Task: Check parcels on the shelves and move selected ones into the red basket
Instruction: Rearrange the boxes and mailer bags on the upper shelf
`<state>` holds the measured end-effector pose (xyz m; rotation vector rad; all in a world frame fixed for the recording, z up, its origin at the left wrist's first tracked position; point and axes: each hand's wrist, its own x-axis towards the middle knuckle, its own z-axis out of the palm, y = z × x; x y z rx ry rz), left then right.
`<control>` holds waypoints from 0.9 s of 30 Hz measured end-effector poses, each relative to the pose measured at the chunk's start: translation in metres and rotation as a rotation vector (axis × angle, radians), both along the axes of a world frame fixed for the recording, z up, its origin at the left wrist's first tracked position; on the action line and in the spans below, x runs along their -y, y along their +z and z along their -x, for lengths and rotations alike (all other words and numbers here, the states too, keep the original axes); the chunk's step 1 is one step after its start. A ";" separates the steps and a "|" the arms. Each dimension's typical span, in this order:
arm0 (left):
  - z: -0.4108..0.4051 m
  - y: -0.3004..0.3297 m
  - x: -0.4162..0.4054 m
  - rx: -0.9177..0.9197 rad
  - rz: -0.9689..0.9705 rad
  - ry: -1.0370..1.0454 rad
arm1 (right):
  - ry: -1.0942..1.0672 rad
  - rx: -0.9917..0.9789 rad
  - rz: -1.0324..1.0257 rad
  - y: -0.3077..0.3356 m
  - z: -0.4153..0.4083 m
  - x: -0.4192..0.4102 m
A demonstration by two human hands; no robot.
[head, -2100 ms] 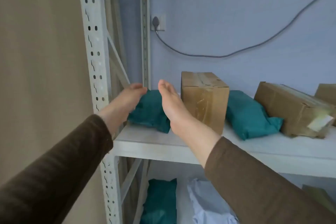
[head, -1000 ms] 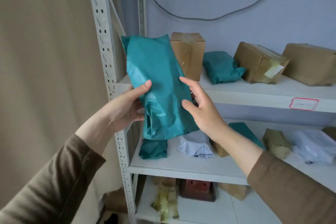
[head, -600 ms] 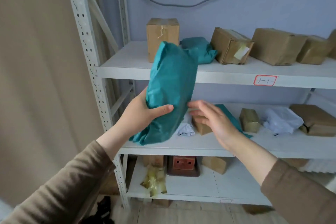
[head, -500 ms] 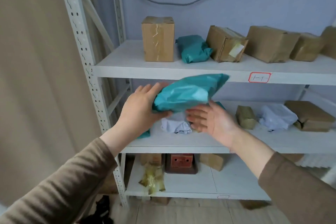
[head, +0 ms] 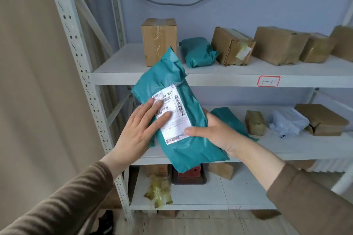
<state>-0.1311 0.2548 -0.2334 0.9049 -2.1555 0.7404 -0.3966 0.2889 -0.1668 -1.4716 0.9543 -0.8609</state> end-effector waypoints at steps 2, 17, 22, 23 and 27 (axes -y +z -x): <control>0.001 -0.005 -0.003 -0.262 -0.158 -0.032 | -0.108 -0.036 0.101 -0.004 -0.010 0.007; -0.033 0.118 0.021 -1.430 -0.748 -0.313 | 0.023 0.292 0.047 0.071 -0.131 0.110; -0.077 0.169 0.099 -1.392 -0.680 -0.167 | 0.006 0.183 0.075 0.097 -0.171 0.157; -0.082 0.175 0.114 -1.406 -0.672 -0.122 | -0.009 0.204 0.051 0.100 -0.178 0.168; -0.101 0.185 0.176 -1.414 -0.707 0.056 | -0.071 0.348 -0.088 0.107 -0.205 0.214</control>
